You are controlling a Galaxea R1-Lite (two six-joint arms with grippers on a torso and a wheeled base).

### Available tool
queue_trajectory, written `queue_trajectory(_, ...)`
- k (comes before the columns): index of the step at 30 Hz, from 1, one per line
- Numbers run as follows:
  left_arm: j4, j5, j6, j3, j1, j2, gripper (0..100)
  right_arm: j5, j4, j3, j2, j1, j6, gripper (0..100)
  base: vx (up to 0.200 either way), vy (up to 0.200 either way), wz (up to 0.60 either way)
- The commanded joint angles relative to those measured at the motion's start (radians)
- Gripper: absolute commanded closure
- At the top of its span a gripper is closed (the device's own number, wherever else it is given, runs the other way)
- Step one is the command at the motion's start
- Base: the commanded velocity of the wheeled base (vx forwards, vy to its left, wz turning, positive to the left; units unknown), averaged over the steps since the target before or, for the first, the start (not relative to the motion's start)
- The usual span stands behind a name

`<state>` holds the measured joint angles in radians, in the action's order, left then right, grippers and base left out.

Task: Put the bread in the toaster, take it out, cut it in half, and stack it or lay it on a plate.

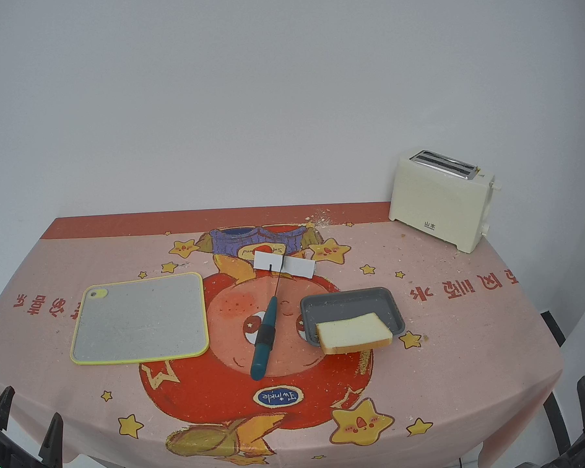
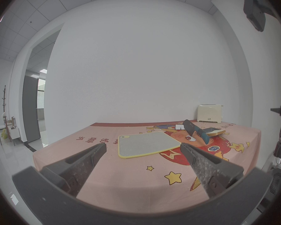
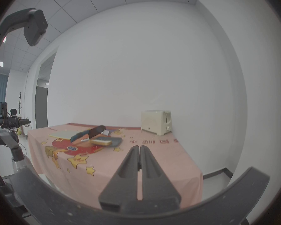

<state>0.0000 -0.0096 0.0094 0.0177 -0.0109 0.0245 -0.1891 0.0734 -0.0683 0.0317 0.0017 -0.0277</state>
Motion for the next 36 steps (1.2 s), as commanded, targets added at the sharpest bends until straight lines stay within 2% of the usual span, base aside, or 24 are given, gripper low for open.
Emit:
queue_trajectory(1, 0.000, 0.000, 0.000, -0.018, 0.000, 0.002, 0, -0.021, 0.006, 0.001, 0.013, 0.004, -0.006, 0, 0.000, 0.000, 0.00)
queue_trajectory(6, 0.000, 0.000, 0.000, -0.018, 0.000, 0.002, 0, -0.055, 0.000, -0.007, 0.074, 0.004, -0.049, 0, 0.000, 0.000, 0.00)
queue_trajectory(9, 0.000, 0.007, 0.003, -0.018, 0.000, 0.002, 0, -0.104, 0.000, -0.070, 0.166, 0.004, -0.170, 0, 0.000, 0.000, 0.00)
queue_trajectory(13, 0.000, 0.014, 0.000, -0.018, -0.001, 0.002, 0, -0.185, -0.003, -0.171, 0.318, 0.004, -0.382, 0, 0.000, 0.000, 0.00)
queue_trajectory(14, 0.000, 0.014, -0.002, -0.018, -0.001, 0.002, 0, -0.239, -0.001, -0.225, 0.401, 0.008, -0.532, 0, 0.000, 0.000, 0.00)
queue_trajectory(17, 0.000, 0.013, -0.002, -0.018, -0.001, 0.002, 0, -0.311, 0.000, -0.269, 0.502, 0.021, -0.695, 0, 0.000, 0.000, 0.00)
queue_trajectory(20, 0.000, 0.013, -0.002, -0.018, 0.000, 0.002, 0, -0.362, -0.007, -0.280, 0.610, 0.064, -0.822, 0, 0.000, 0.000, 0.00)
queue_trajectory(23, 0.000, 0.013, -0.003, -0.018, 0.000, 0.002, 0, -0.371, -0.011, -0.278, 0.691, 0.139, -0.888, 0, 0.000, 0.000, 0.00)
queue_trajectory(25, 0.000, 0.013, -0.003, -0.018, -0.001, 0.002, 0, -0.371, -0.027, -0.280, 0.755, 0.202, -0.949, 0, 0.000, 0.000, 0.00)
queue_trajectory(26, 0.000, 0.011, -0.003, -0.018, -0.001, 0.002, 0, -0.371, -0.060, -0.280, 0.807, 0.238, -0.996, 0, 0.000, 0.000, 0.00)
queue_trajectory(27, 0.000, 0.011, -0.003, -0.018, -0.001, 0.002, 0, -0.371, -0.066, -0.278, 0.814, 0.242, -1.002, 0, 0.000, 0.000, 0.00)
queue_trajectory(28, 0.000, 0.011, -0.003, -0.018, -0.001, 0.002, 0, -0.371, -0.142, -0.275, 0.904, 0.282, -1.075, 0, 0.000, 0.000, 0.00)
queue_trajectory(31, 0.000, 0.011, -0.003, -0.018, -0.001, 0.002, 0, -0.369, -0.277, -0.275, 1.067, 0.328, -1.172, 0, 0.000, 0.000, 0.00)
queue_trajectory(33, 0.000, 0.013, -0.003, -0.018, -0.001, 0.002, 0, -0.369, -0.363, -0.272, 1.180, 0.368, -1.213, 0, 0.000, 0.000, 0.00)
queue_trajectory(36, 0.000, 0.011, -0.003, -0.018, 0.000, 0.002, 0, -0.369, -0.440, -0.274, 1.298, 0.420, -1.232, 0, 0.000, 0.000, 0.00)
